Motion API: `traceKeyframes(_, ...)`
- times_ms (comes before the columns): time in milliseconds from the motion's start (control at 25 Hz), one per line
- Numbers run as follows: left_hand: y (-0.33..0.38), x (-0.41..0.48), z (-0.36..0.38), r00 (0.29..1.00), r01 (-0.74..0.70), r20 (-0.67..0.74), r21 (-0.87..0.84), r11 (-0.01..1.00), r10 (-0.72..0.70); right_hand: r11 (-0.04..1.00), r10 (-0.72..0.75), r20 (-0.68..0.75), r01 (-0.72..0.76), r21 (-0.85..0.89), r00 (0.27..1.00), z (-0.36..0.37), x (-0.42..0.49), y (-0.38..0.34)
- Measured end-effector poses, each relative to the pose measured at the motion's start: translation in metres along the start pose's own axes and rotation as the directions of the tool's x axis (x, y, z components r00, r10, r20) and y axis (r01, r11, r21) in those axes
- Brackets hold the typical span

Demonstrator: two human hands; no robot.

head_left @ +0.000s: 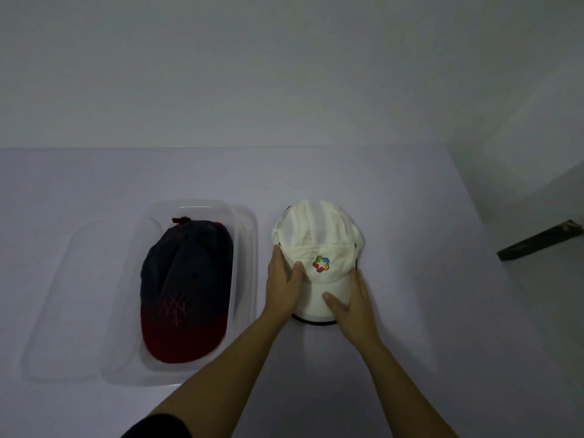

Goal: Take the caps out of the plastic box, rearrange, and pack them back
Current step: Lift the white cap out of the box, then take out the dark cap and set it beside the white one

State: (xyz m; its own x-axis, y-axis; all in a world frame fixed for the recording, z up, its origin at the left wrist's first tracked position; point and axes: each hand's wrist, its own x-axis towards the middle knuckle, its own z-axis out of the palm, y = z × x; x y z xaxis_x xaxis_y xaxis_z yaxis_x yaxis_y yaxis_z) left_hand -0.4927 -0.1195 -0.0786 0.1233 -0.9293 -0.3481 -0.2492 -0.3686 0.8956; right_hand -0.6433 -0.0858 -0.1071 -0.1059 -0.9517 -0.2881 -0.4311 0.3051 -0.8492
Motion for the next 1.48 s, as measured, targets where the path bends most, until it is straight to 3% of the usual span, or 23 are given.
traceKeyframes(400, 0.037, 0.065, -0.015, 0.998, 0.014, 0.05, 0.197, 0.98, -0.024, 0.982, -0.041, 0.03, 0.045, -0.183, 0.999, 0.016, 0.075, -0.037)
traceKeyframes(520, 0.057, 0.031, -0.031, 0.992, -0.12, 0.055, 0.181, 0.976, 0.112, 0.974, -0.112, -0.079, 0.094, -0.207, 0.991, 0.029, 0.041, -0.057)
traceKeyframes(640, 0.063, -0.018, -0.075, 0.977, -0.19, -0.075, 0.125, 0.974, 0.2, 0.967, -0.224, -0.131, 0.204, -0.15, 0.966, 0.057, -0.015, -0.084)
traceKeyframes(720, 0.053, -0.042, -0.117, 0.939, -0.216, -0.237, 0.15, 0.965, 0.248, 0.961, -0.251, -0.014, 0.248, -0.121, 0.968, 0.084, -0.055, -0.099)
traceKeyframes(800, 0.035, -0.053, -0.163, 0.896, -0.165, -0.374, 0.218, 0.962, 0.239, 0.964, -0.225, 0.124, 0.239, -0.118, 0.966, 0.116, -0.084, -0.111)
traceKeyframes(880, 0.009, -0.048, -0.2, 0.888, -0.022, -0.442, 0.236, 0.971, 0.127, 0.97, -0.167, 0.181, 0.195, -0.147, 0.969, 0.142, -0.099, -0.117)
traceKeyframes(960, -0.011, -0.034, -0.219, 0.918, 0.136, -0.395, 0.24, 0.961, -0.031, 0.977, -0.108, 0.18, 0.138, -0.165, 0.978, 0.159, -0.102, -0.121)
traceKeyframes(1080, -0.02, -0.016, -0.226, 0.958, 0.187, -0.264, 0.276, 0.943, -0.113, 0.983, -0.068, 0.161, 0.094, -0.159, 0.985, 0.167, -0.102, -0.118)
traceKeyframes(1280, -0.006, -0.021, -0.238, 0.973, -0.001, -0.223, 0.237, 0.972, 0.055, 0.973, -0.044, 0.159, 0.079, -0.217, 0.986, 0.168, -0.104, -0.124)
traceKeyframes(1400, 0.017, -0.038, -0.246, 0.971, -0.076, -0.207, 0.215, 0.974, 0.122, 0.957, -0.132, 0.085, 0.149, -0.247, 0.988, 0.162, -0.109, -0.13)
traceKeyframes(1480, 0.043, -0.052, -0.254, 0.952, -0.157, -0.23, 0.205, 0.966, 0.203, 0.968, -0.19, 0.059, 0.197, -0.153, 0.98, 0.153, -0.11, -0.138)
